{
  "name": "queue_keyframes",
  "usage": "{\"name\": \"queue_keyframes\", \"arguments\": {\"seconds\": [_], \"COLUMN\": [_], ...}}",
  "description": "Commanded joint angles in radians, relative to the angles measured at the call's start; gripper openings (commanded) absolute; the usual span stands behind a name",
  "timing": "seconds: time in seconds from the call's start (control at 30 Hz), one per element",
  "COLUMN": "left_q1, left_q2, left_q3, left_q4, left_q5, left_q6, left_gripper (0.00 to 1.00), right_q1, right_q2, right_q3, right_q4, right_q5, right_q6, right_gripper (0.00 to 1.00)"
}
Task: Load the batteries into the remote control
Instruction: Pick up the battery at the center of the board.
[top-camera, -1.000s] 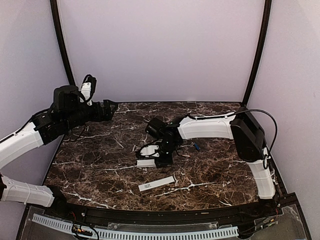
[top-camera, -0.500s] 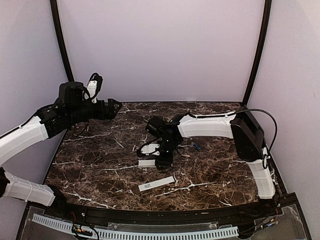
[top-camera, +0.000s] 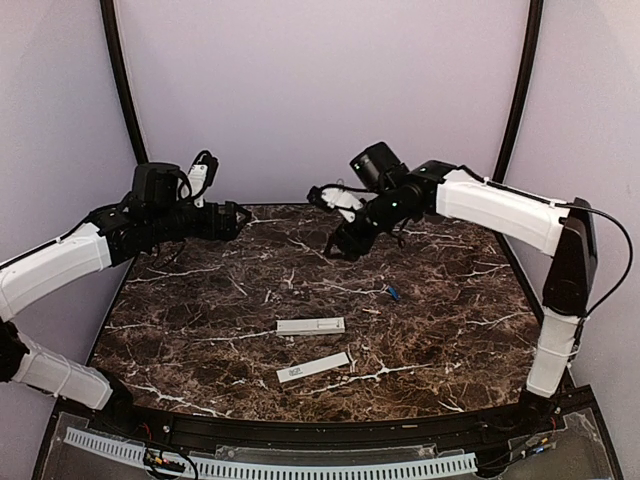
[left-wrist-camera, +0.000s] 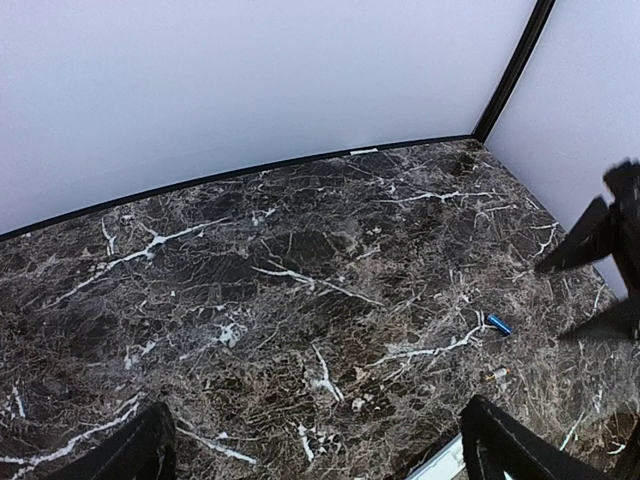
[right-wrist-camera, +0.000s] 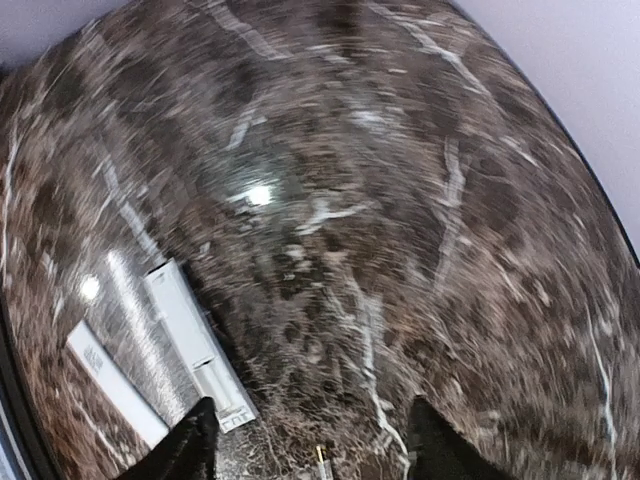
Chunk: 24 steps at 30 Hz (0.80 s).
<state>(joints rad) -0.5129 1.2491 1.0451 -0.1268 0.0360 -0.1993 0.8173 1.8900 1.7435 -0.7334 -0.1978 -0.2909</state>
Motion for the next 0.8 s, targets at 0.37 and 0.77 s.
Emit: {"name": "queue_keyframes", "arguments": {"seconds": [0.37,0.77], "left_q1": [0.089,0.095], "left_q2": [0.073,0.086], "left_q3": [-0.003,0.000], "left_q4": [0.058,0.059], "left_q5": [0.095,0.119], "left_q6": [-0.021,-0.016], "left_gripper": [0.99,0.99], "right_q1": [-0.078,-0.064], "right_q2": [0.116,0.219], "right_q3": [-0.186,-0.210], "right_q4": [-0.177,-0.142], "right_q5": [0.144,0.180], "right_q6": [0.188,0.137], "right_gripper": [0.41,0.35]}}
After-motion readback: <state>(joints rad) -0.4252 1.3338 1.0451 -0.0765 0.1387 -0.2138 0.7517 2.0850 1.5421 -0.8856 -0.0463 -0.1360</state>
